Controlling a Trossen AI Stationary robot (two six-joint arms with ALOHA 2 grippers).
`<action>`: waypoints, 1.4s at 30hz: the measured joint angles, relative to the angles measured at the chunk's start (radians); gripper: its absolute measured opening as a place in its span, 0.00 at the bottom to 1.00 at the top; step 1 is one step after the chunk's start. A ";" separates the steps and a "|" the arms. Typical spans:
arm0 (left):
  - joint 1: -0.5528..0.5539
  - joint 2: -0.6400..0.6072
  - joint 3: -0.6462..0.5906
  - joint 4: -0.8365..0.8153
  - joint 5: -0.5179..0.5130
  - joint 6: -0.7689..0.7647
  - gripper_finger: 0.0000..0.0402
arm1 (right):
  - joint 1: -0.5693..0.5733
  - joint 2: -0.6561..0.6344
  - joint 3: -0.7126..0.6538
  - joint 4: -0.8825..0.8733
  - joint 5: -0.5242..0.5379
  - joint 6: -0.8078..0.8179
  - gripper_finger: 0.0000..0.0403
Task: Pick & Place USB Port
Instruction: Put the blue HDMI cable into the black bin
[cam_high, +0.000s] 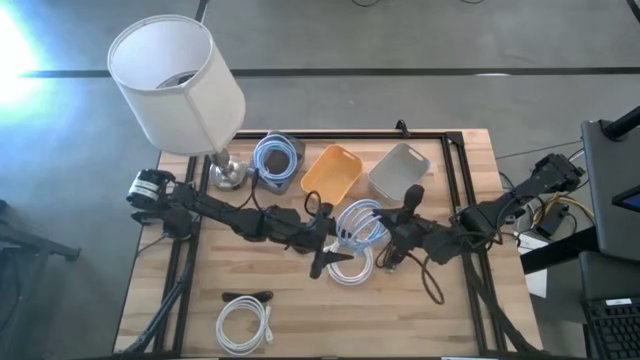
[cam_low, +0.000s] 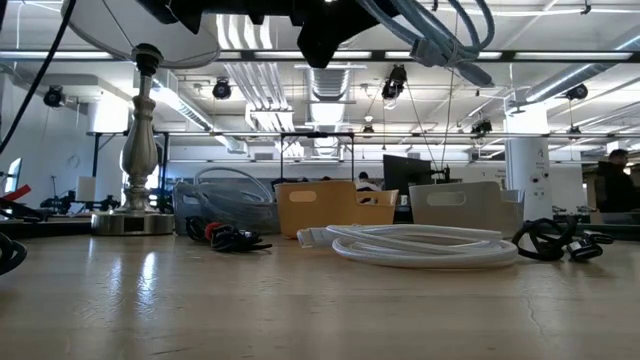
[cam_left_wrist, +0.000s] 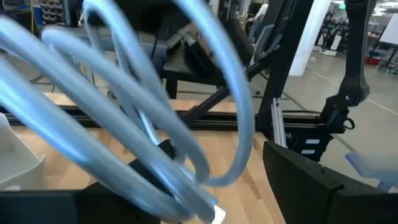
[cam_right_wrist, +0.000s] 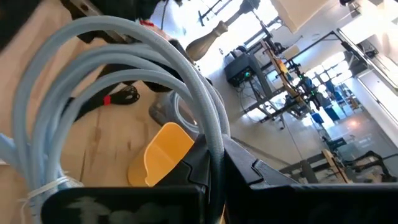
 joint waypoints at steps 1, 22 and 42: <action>0.000 0.000 0.000 0.000 -0.001 0.000 0.62 | -0.007 0.007 0.000 0.000 0.000 0.000 0.03; 0.003 0.000 0.000 -0.083 -0.286 -0.057 0.09 | -0.035 0.093 0.003 0.018 -0.021 0.017 0.16; 0.009 -0.016 0.000 -0.247 -0.454 -0.093 0.05 | -0.018 0.090 0.002 -0.013 -0.030 0.104 0.40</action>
